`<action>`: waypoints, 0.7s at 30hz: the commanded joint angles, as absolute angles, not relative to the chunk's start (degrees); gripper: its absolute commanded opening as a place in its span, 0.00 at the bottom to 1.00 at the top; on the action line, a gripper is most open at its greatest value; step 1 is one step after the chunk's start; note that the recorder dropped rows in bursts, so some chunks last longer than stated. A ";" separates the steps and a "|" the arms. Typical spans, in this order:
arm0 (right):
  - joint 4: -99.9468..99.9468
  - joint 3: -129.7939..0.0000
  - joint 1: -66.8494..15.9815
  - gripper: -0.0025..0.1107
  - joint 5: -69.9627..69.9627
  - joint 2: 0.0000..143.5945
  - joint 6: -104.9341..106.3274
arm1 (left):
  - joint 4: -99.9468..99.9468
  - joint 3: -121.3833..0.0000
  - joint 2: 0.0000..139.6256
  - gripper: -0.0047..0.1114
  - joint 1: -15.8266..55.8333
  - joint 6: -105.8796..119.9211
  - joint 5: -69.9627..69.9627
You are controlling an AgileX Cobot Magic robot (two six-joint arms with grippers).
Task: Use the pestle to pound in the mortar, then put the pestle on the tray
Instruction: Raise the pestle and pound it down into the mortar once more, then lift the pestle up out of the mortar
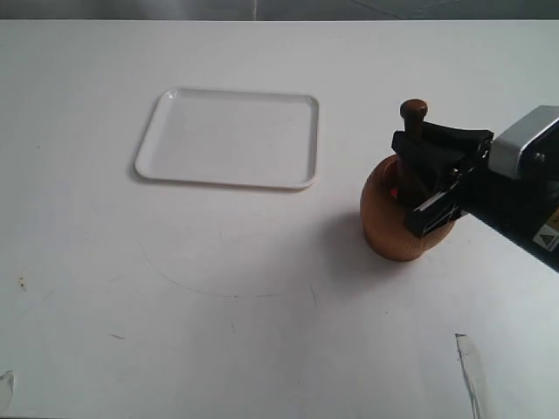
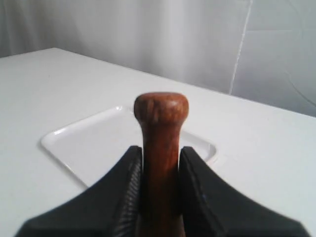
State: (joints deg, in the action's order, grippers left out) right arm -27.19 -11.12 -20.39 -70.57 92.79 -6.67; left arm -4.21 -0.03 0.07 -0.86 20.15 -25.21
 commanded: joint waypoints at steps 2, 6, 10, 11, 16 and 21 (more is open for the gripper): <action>-27.42 -10.78 -20.01 0.02 -69.96 98.76 -4.33 | -3.79 0.00 0.00 0.04 -0.42 19.68 -25.03; -24.68 -10.78 -20.01 0.02 -69.96 97.68 -4.33 | -3.79 0.00 0.00 0.04 -0.42 19.68 -25.03; -24.02 -10.78 -20.01 0.02 -69.96 91.99 -4.71 | -3.79 0.00 0.00 0.04 -0.42 19.68 -25.03; -23.73 -10.78 -20.01 0.02 -69.96 90.13 -4.63 | -3.79 0.00 0.00 0.04 -0.42 19.68 -25.03; -20.17 -11.10 -20.01 0.02 -69.96 75.14 -6.84 | -3.79 0.00 0.00 0.04 -0.42 19.68 -25.03; -26.49 -17.29 -20.01 0.02 -69.96 64.27 -18.88 | -3.79 0.00 0.00 0.04 -0.42 19.68 -25.03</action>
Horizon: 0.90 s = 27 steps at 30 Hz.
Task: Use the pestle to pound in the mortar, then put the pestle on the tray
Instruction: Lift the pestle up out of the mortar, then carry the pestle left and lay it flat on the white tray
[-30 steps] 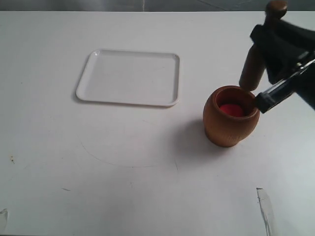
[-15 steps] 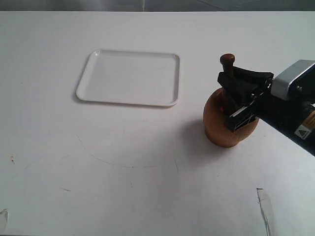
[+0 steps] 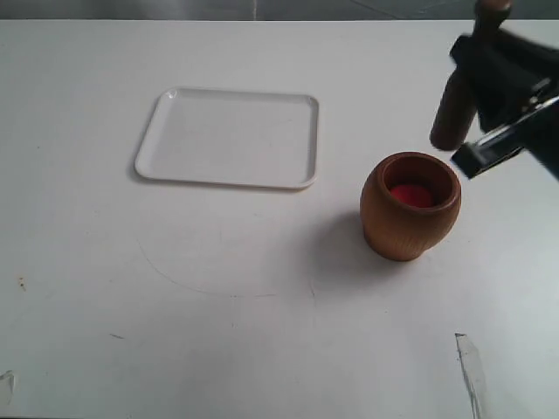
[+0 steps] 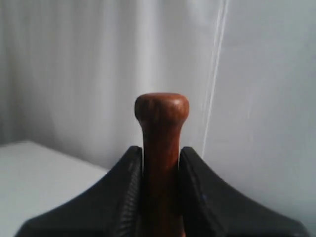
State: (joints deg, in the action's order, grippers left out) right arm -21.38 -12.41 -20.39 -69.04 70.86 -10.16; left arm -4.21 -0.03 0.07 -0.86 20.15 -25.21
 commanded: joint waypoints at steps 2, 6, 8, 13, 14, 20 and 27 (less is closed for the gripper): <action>-34.07 -22.16 -20.01 0.02 -67.10 62.91 -25.13 | -3.79 0.00 0.00 0.04 -0.42 19.68 -25.03; -46.35 -33.29 -21.41 0.02 -52.11 65.78 -37.87 | -3.79 0.00 0.00 0.04 -0.42 19.68 -25.03; -48.62 -37.76 -23.97 0.02 -45.28 69.39 -41.62 | -3.79 0.00 0.00 0.04 -0.42 19.68 -25.03; -51.04 -47.79 -31.75 0.02 -35.14 80.99 -44.05 | -3.79 0.00 0.00 0.04 -0.42 19.68 -25.03; -51.06 -50.37 -33.24 0.02 -32.58 83.87 -44.05 | -3.79 0.00 0.00 0.04 -0.42 19.68 -25.03; -51.06 -66.24 -38.97 0.02 -20.81 101.34 -47.06 | -3.79 0.00 0.00 0.04 -0.42 19.68 -25.03; -51.06 -78.68 -42.54 0.02 -14.07 117.94 -49.36 | -3.79 0.00 0.00 0.04 -0.42 19.68 -25.03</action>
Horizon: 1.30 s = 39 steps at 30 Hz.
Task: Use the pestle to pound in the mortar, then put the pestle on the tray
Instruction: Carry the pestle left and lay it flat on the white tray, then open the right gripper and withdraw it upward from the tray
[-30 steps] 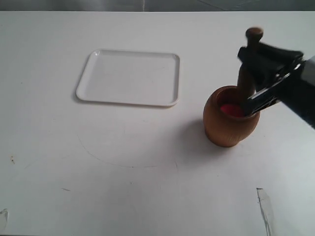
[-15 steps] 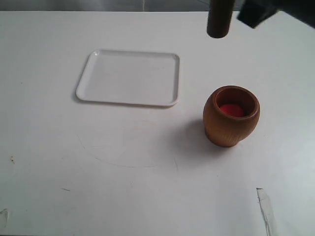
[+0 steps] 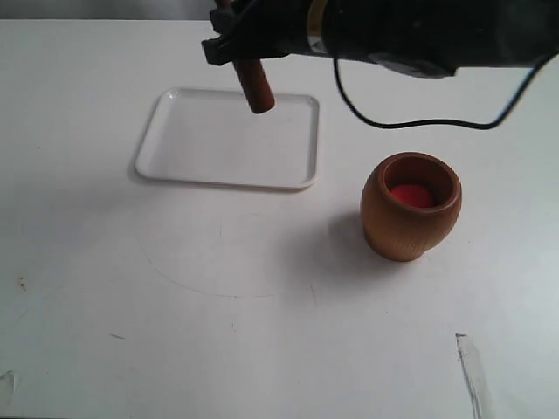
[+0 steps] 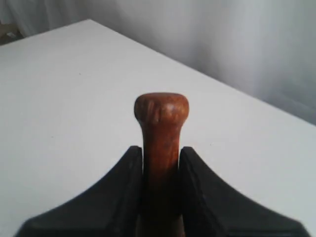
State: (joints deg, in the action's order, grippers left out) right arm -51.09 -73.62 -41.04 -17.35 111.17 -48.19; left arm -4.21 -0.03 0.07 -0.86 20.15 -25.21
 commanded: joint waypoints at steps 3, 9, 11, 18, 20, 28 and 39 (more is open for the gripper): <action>-51.06 -80.85 -43.28 0.02 -12.24 122.52 -49.74 | -3.79 0.00 0.00 0.04 -0.42 19.68 -25.03; -51.06 -82.12 -43.47 0.02 -6.94 127.61 -49.87 | -3.79 0.00 0.00 0.04 -0.42 19.68 -25.03; -51.06 -82.12 -43.47 0.02 -4.48 128.22 -49.87 | -3.79 0.00 0.00 0.04 -0.42 19.68 -25.03; -51.06 -82.12 -43.47 0.02 -0.42 128.35 -49.87 | -3.79 0.00 0.00 0.04 -0.42 19.68 -25.03; -51.06 -82.12 -43.47 0.02 -0.58 128.35 -49.87 | -3.79 0.00 0.00 0.04 -0.42 19.68 -25.03; -51.06 -82.12 -43.47 0.23 -5.58 128.35 -49.97 | -3.79 0.00 0.00 0.04 -0.42 19.68 -25.03; -50.51 -82.12 -43.47 0.37 -9.19 126.50 -52.60 | -3.79 0.00 0.00 0.04 -0.42 19.68 -25.03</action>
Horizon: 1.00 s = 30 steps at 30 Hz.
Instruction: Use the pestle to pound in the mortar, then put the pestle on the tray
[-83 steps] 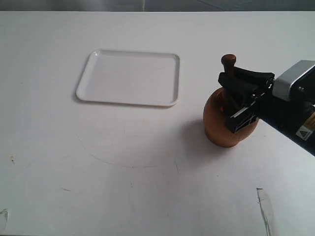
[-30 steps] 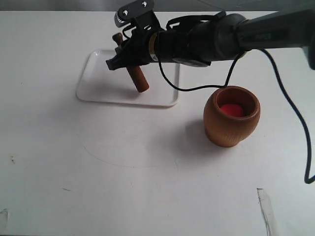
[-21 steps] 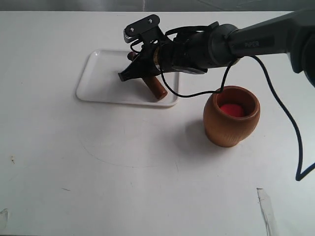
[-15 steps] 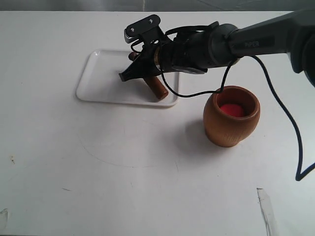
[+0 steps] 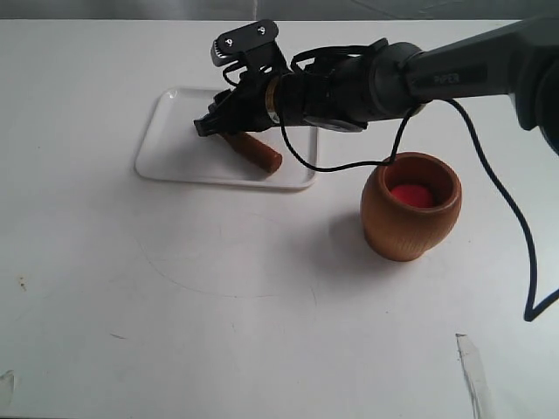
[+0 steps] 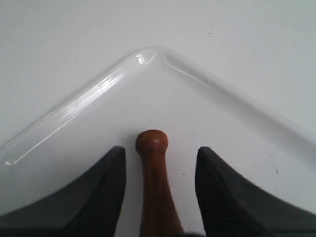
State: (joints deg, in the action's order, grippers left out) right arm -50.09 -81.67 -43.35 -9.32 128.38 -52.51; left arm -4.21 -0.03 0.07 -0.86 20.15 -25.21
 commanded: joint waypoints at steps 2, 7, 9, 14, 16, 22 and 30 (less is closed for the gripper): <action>-52.79 -82.12 -43.47 0.27 -7.60 123.90 -52.49 | -3.79 0.00 0.00 0.04 -0.42 19.68 -25.03; -58.99 -81.74 -44.08 0.02 -2.71 114.92 -52.34 | -3.79 0.00 0.00 0.04 -0.42 19.68 -25.03; -60.24 -80.75 -44.65 0.02 -1.08 110.38 -52.09 | -3.79 0.00 0.00 0.04 -0.42 19.68 -25.03; -66.01 -75.73 -45.76 0.02 -0.47 98.55 -49.69 | -3.79 0.00 0.00 0.04 -0.42 19.68 -25.03; -66.87 -72.95 -46.26 0.02 1.33 93.55 -49.58 | -3.79 0.00 0.00 0.04 -0.42 19.68 -25.03; -67.11 -64.81 -46.74 0.02 5.94 80.29 -47.87 | -3.79 0.00 0.00 0.04 -0.42 19.68 -25.03; -75.89 -58.64 -46.74 0.02 29.05 61.53 -47.75 | -3.79 0.00 0.00 0.04 -0.42 19.68 -25.03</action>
